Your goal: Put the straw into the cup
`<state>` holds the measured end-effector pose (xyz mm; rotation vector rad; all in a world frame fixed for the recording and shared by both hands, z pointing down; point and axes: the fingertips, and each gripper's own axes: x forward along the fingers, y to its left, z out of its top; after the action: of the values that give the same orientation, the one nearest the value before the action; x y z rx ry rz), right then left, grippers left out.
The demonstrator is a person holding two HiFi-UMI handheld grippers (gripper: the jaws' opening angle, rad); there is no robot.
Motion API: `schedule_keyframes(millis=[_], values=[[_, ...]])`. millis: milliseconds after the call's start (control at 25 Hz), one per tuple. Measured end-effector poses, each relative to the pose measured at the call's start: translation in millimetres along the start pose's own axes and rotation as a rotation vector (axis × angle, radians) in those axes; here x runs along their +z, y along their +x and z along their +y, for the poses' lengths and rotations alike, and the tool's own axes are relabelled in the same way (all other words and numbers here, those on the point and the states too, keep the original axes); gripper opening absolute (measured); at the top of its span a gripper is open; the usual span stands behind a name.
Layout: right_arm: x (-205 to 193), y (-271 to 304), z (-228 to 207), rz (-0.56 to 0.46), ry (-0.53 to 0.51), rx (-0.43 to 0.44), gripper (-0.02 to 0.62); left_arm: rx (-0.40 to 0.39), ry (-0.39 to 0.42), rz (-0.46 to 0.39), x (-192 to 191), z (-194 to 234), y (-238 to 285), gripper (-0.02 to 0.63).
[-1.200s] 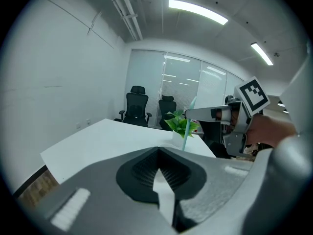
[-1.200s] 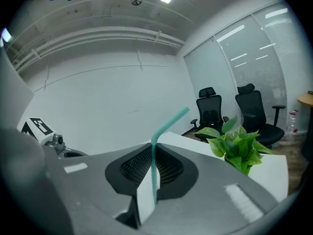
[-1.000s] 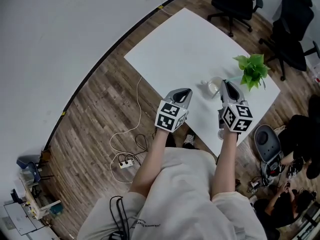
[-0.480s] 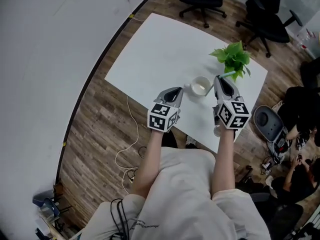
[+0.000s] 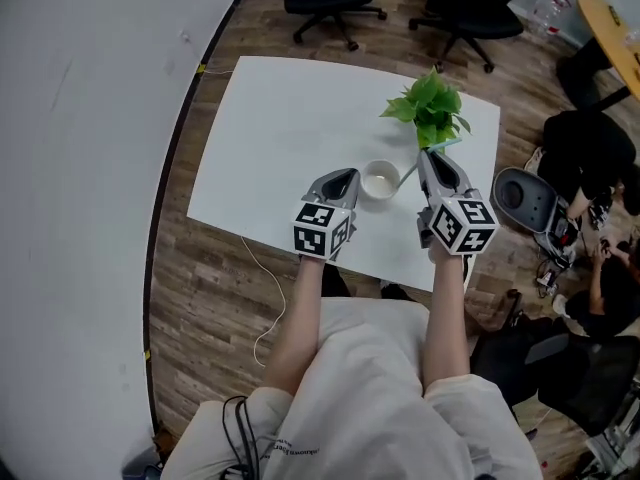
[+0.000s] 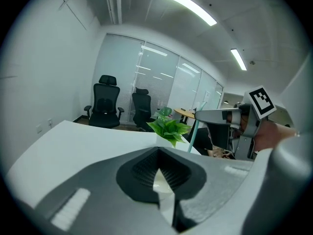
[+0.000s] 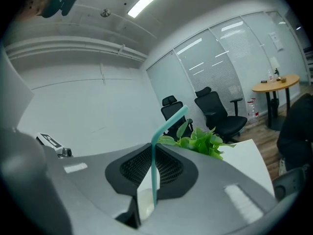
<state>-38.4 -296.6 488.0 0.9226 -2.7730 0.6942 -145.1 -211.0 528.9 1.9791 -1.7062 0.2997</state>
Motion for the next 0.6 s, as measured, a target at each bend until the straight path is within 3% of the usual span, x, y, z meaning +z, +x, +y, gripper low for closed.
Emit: schedule_keyframes(millis=[200, 600], values=[[-13.9, 9.2, 8.9, 0.013, 0.045, -0.016, 0.049, -0.122, 0.037, 0.028, 3.8, -1.8, 10.7, 0.000], [-50.1, 31.8, 22.3, 0.056, 0.017, -0.157, 0.049, -0.287, 0.131, 0.110, -15.3, -0.5, 17.8, 0.000]])
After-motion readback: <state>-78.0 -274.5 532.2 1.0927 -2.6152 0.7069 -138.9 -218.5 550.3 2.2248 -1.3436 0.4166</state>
